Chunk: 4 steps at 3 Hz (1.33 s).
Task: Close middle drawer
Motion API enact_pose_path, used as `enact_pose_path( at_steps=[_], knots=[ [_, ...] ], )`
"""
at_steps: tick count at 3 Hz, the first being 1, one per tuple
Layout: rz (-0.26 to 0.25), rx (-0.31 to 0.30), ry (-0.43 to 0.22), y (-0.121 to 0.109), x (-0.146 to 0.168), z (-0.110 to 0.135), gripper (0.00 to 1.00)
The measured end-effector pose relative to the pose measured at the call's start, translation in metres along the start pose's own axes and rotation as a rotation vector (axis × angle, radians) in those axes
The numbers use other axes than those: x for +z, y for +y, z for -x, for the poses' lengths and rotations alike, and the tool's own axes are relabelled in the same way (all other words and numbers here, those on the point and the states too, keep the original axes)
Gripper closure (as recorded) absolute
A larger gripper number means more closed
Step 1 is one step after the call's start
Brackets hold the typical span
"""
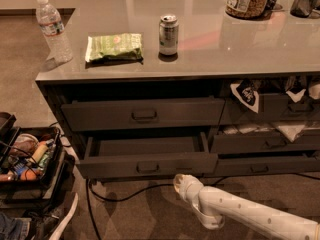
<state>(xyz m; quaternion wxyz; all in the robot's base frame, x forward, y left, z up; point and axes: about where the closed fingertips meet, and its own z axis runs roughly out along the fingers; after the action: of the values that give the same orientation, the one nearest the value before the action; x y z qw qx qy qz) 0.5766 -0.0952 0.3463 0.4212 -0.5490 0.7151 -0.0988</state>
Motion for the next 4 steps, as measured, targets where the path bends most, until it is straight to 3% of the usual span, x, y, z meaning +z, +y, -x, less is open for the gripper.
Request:
enact_pose_path(
  at_steps=[1,2,4],
  knots=[
    [0.000,0.000,0.000,0.000,0.000,0.000,1.00],
    [-0.034,-0.009,-0.039,-0.011,0.012,-0.007,1.00],
    [-0.074,-0.135,-0.111,-0.036,0.046,0.003,1.00]
  ],
)
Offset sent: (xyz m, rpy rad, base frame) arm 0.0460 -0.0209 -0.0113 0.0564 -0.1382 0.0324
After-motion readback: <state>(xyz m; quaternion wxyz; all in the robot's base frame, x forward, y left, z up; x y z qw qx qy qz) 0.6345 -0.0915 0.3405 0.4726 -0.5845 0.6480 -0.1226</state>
